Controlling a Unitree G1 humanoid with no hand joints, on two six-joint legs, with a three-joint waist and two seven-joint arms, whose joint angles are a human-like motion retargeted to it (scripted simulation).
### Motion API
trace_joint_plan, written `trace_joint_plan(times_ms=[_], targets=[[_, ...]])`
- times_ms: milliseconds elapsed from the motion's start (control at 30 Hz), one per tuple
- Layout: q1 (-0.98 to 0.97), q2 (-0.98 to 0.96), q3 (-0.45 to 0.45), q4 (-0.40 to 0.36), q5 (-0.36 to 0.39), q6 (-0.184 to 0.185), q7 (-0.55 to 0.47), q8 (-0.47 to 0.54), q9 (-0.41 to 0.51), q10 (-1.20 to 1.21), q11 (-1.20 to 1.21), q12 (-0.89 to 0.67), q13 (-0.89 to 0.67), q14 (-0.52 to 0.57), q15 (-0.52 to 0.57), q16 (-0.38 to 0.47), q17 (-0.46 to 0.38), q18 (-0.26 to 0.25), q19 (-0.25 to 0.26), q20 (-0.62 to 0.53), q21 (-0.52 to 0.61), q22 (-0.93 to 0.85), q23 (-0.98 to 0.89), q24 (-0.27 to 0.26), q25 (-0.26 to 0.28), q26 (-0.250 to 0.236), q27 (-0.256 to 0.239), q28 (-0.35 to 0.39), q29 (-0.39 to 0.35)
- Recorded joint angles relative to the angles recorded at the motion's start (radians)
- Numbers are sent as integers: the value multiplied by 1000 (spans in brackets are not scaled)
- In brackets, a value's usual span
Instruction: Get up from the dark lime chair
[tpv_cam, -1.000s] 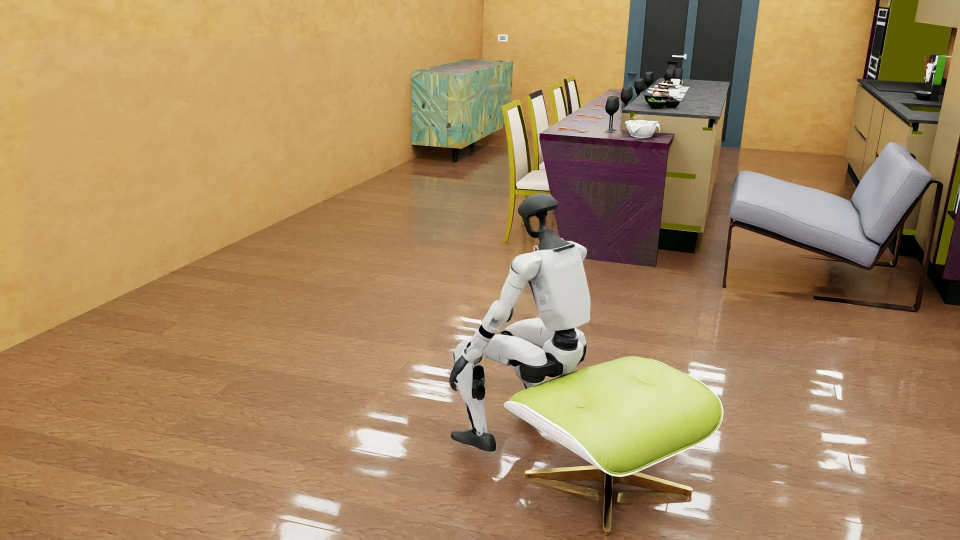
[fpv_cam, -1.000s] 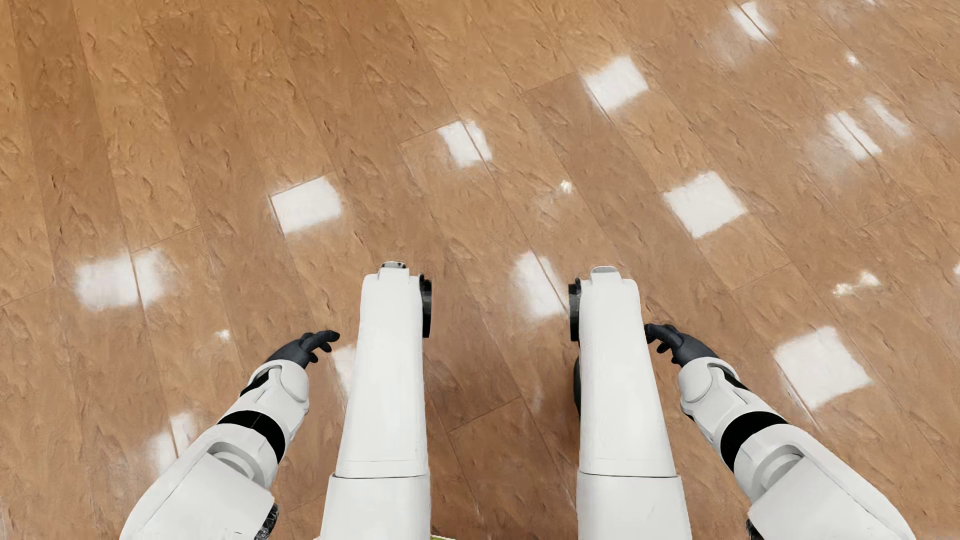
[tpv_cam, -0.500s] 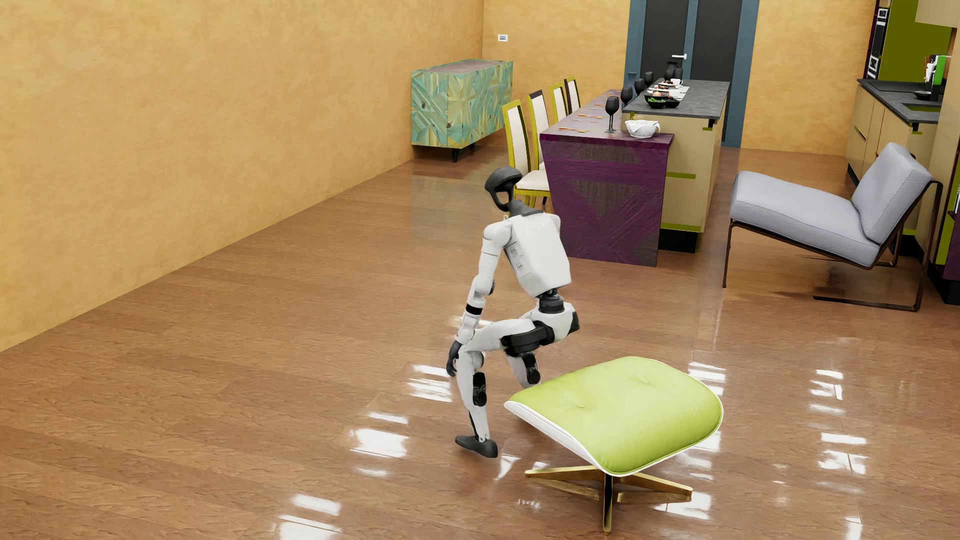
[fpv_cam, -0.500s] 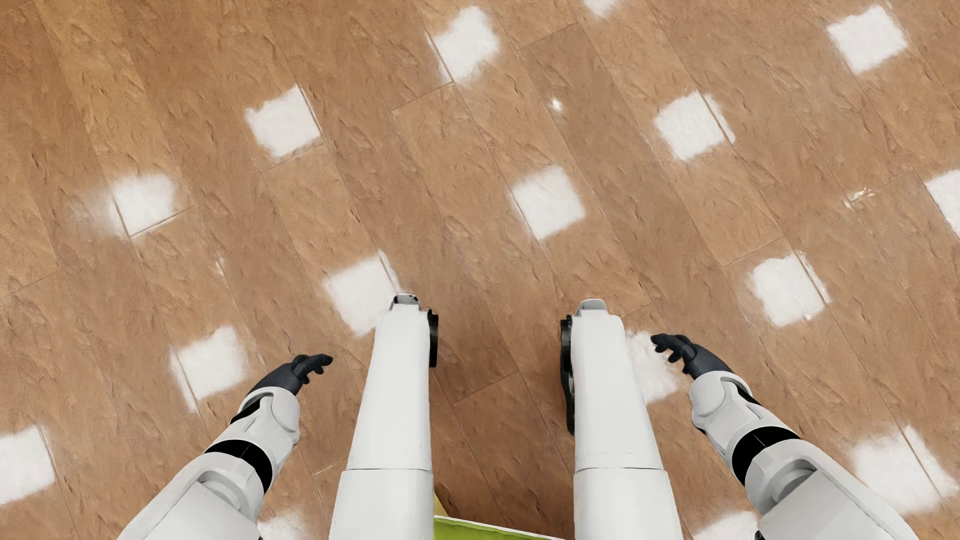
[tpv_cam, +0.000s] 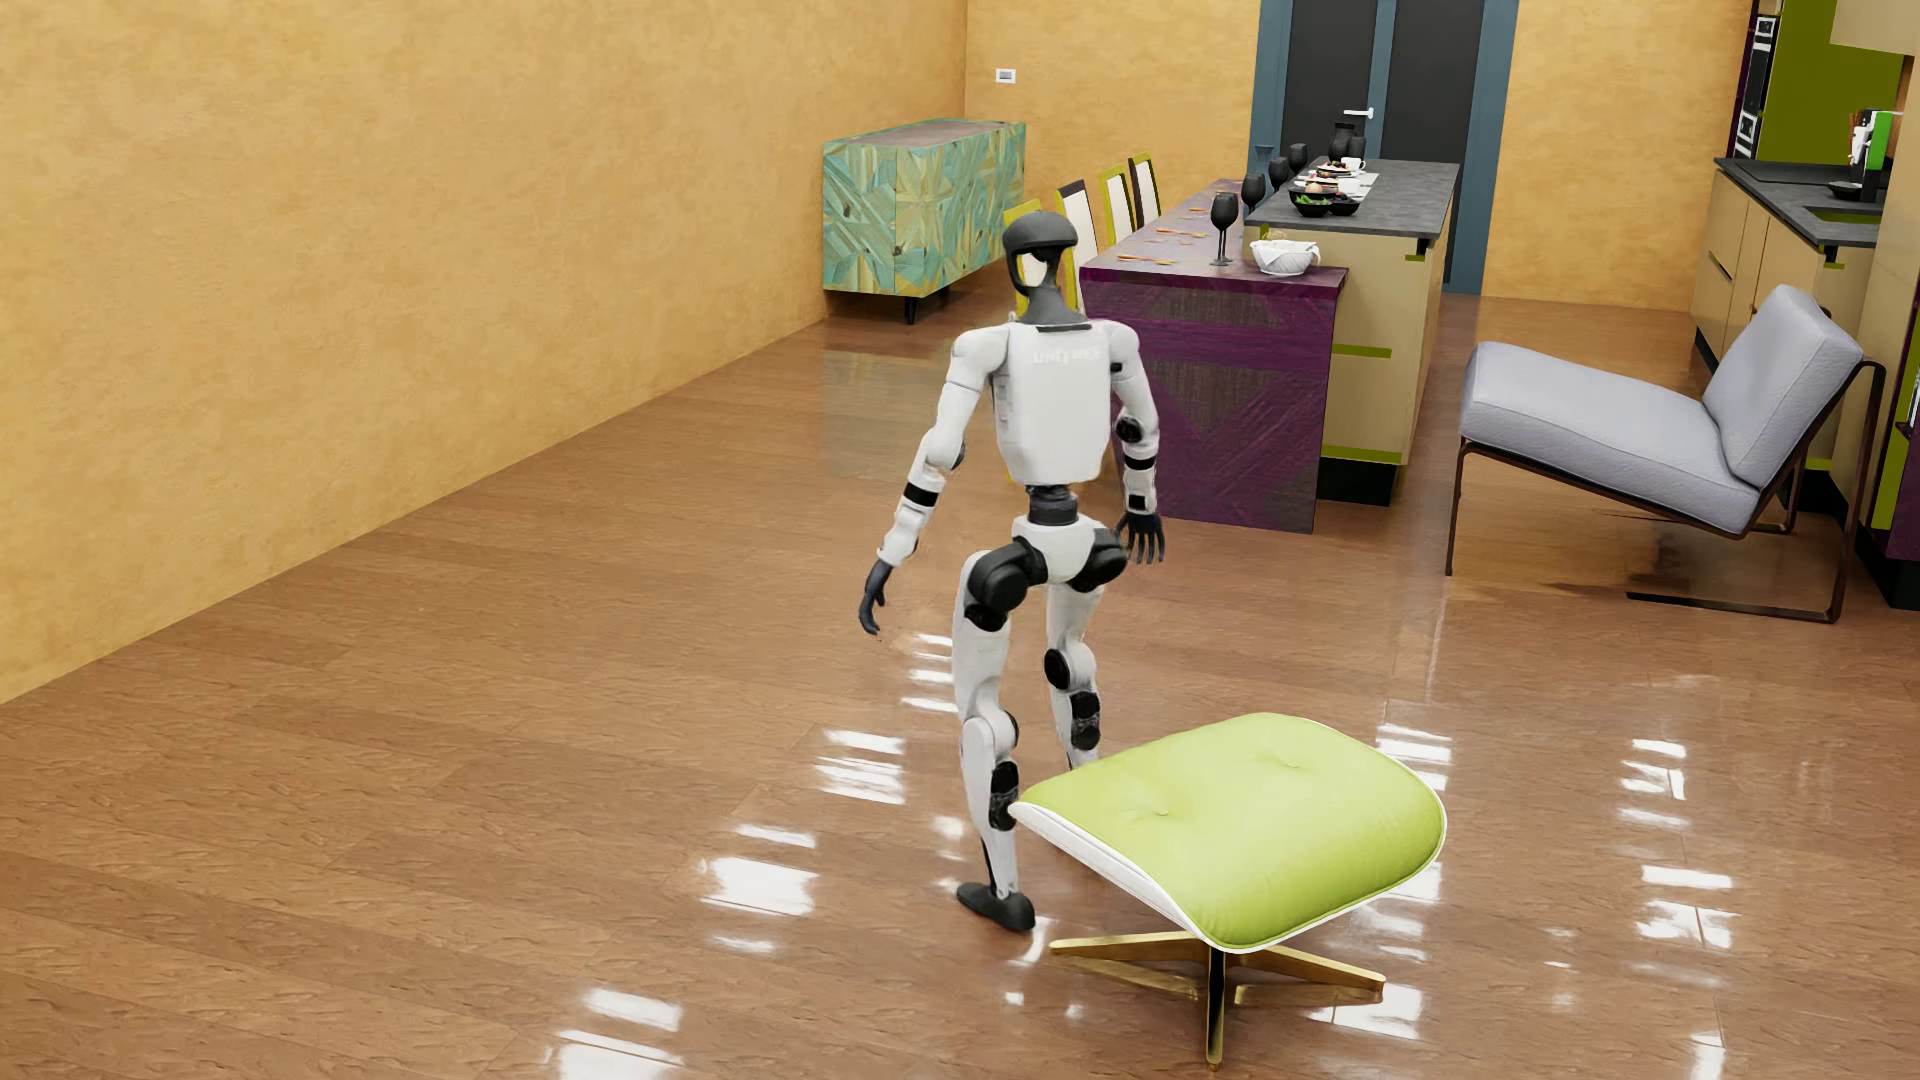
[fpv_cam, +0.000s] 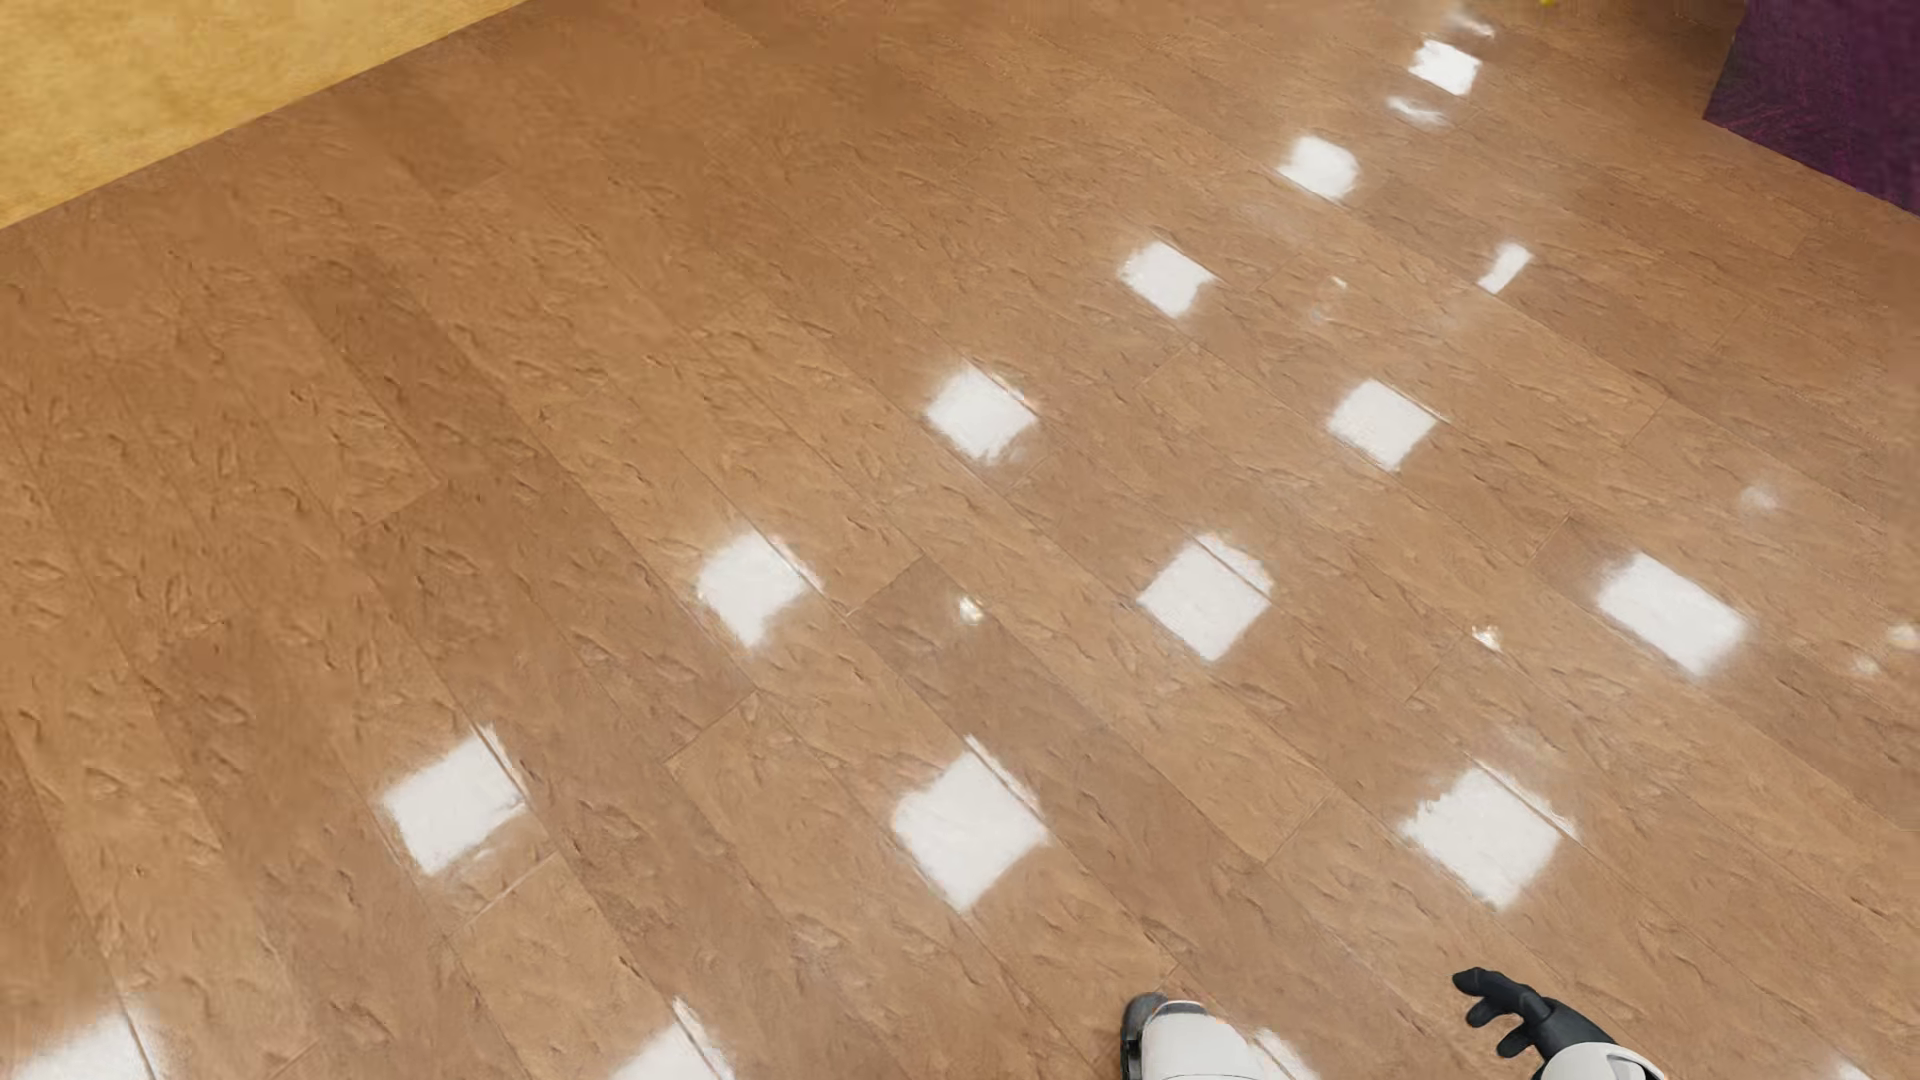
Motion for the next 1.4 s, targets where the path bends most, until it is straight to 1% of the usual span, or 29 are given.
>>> trace_joint_plan(times_ms=[67, 133, 167, 200, 233, 267, 300, 333, 400, 467, 533, 600, 633, 667, 733, 767, 800, 833, 867, 900, 933, 1000, 1033, 1067, 1167, 1233, 1267, 1333, 1400], targets=[[77, 17, 3, 12, -18, 5, 23, -6, -27, -34, -159, -8, 6, -25, 8, -2, -10, -4, -29, 21, 2, -7, 13, -11, -2, -10, 4, 5, 9], [155, 45, 4, 39, -19, 18, 42, -25, -43, -53, -230, -19, 9, -33, 23, -6, -18, -26, -59, 34, 5, -21, 23, -20, -15, -25, 6, 21, 23], [186, 54, 1, 59, -12, 19, 51, -39, -48, -50, -190, -20, 11, -21, 43, -2, -13, -48, -40, 40, 0, -34, 23, -29, -18, -33, 6, 33, 27], [207, 61, -1, 90, 6, 23, 62, -51, -49, -23, -166, -18, 11, 2, 66, 2, -3, -82, -42, 47, -3, -46, 25, -42, -26, -44, 3, 51, 33], [205, 81, -4, 123, 33, 25, 61, -52, -53, 42, -154, -8, 15, 49, 95, 7, 9, -123, -69, 54, 7, -57, 26, -46, -28, -50, 2, 61, 27], [172, 121, 0, 149, 56, 25, 43, -50, -58, 155, -163, 2, 25, 118, 71, 10, 14, -162, -113, 59, 19, -64, 22, -45, -37, -49, 5, 63, 26], [108, 172, 13, 167, 75, 31, 20, -56, -56, 303, -199, 3, 27, 208, 64, 3, 9, -181, -154, 79, 32, -68, 17, -44, -46, -45, 7, 63, 24], [33, 230, 32, 171, 93, 40, -7, -66, -44, 452, -248, 2, 23, 269, 73, -9, -4, -173, -189, 101, 49, -71, 7, -49, -58, -44, 8, 74, 20], [-122, 308, 76, 131, 109, 37, -62, -79, -16, 663, -286, 18, 1, 198, 55, -37, -24, -144, -199, 145, 98, -73, 1, -50, -54, -42, 8, 89, 0], [-256, 376, 116, 57, 119, 34, -102, -79, -6, 655, -319, 41, -22, 126, 18, -59, -39, -105, -211, 170, 114, -61, 5, -22, -41, -29, 8, 53, -13], [-356, 450, 143, -24, 121, 32, -123, -84, -2, 454, -362, 51, -34, 111, -27, -79, -60, -73, -203, 183, 109, -43, -1, -11, -17, -21, -4, 23, -14], [-378, 523, 160, -93, 129, 35, -119, -90, -5, 134, -392, 63, -35, 183, -63, -94, -75, -57, -205, 189, 125, -20, 5, -35, -5, -27, -17, 39, -27], [-365, 559, 166, -108, 137, 38, -108, -98, -11, -7, -398, 76, -34, 250, -71, -93, -76, -62, -212, 193, 136, -16, 10, -41, -1, -24, -19, 38, -24], [-348, 587, 168, -111, 147, 38, -94, -106, -22, -90, -387, 92, -32, 283, -76, -86, -70, -65, -211, 199, 138, -12, 16, -44, -7, -19, -19, 35, -18], [-298, 629, 162, -89, 163, 33, -62, -112, -45, -52, -293, 130, -19, 273, -83, -61, -45, -75, -203, 215, 115, 1, 16, -42, -26, -6, -13, 24, -5], [-263, 621, 150, -89, 148, 19, -62, -117, -53, -56, -180, 140, -8, 291, -68, -49, -31, -61, -162, 214, 97, 10, 12, -52, -20, -2, -12, 31, -17], [-225, 582, 136, -97, 111, 8, -76, -123, -52, -37, -13, 135, 7, 288, -13, -46, -23, -44, -65, 200, 79, 27, 11, -61, -3, 1, -9, 26, -20], [-185, 521, 122, -101, 65, 0, -81, -129, -48, -21, 177, 130, 20, 266, 98, -44, -18, -19, 62, 188, 72, 26, 8, -73, 17, 8, 0, 28, -14], [-139, 449, 108, -100, 25, -8, -72, -130, -37, -14, 359, 123, 23, 231, 159, -39, -14, 11, 107, 184, 79, 7, 6, -89, 32, 9, 6, 38, -1], [-92, 391, 93, -97, 4, -11, -60, -122, -21, -14, 474, 107, 20, 206, 109, -37, -9, 19, 76, 188, 92, -7, 13, -93, 38, 0, 8, 47, -6], [-61, 338, 81, -88, -6, -6, -65, -108, -17, -13, 514, 90, 26, 190, 78, -39, -3, 17, 49, 183, 93, -14, 24, -90, 33, -10, 11, 66, -14], [-17, 266, 64, -59, -25, -2, -74, -81, -36, -17, 411, 75, 52, 157, 30, -38, 7, -9, 28, 152, 60, -50, 29, -106, 49, -28, 12, 95, -5], [-6, 249, 54, -42, -25, -2, -78, -67, -46, -15, 293, 68, 60, 139, 23, -34, 11, -23, -1, 139, 46, -65, 29, -99, 46, -35, 10, 99, -1], [-5, 242, 49, -24, -25, -5, -88, -48, -53, 1, 152, 57, 68, 117, 39, -30, 14, -35, -18, 118, 32, -73, 30, -91, 38, -40, 8, 102, -1], [-64, 251, 58, 26, -55, -17, -126, 32, -82, 120, -217, 35, 96, 49, 179, -30, 7, -74, -39, 52, 14, -77, 38, -91, 50, -48, 8, 104, -3], [-83, 255, 66, 55, -83, -23, -154, 57, -93, 134, -271, 26, 102, 43, 249, -36, -4, -99, 0, 34, 6, -65, 34, -89, 48, -47, 6, 98, 0], [-92, 260, 67, 69, -88, -28, -168, 53, -95, 133, -258, 28, 104, 51, 265, -36, -7, -112, 5, 26, 2, -60, 31, -91, 43, -51, 3, 100, 1], [-139, 298, 73, 101, -79, -31, -194, 36, -106, 134, -245, 23, 112, 96, 154, -37, -20, -149, -19, 12, -12, -44, 17, -80, 33, -55, -9, 91, 1], [-203, 344, 85, 136, -52, -18, -202, 12, -106, 147, -288, 12, 104, 144, 45, -42, -42, -176, -55, 21, -17, -33, 2, -51, 6, -51, -18, 75, 8]])
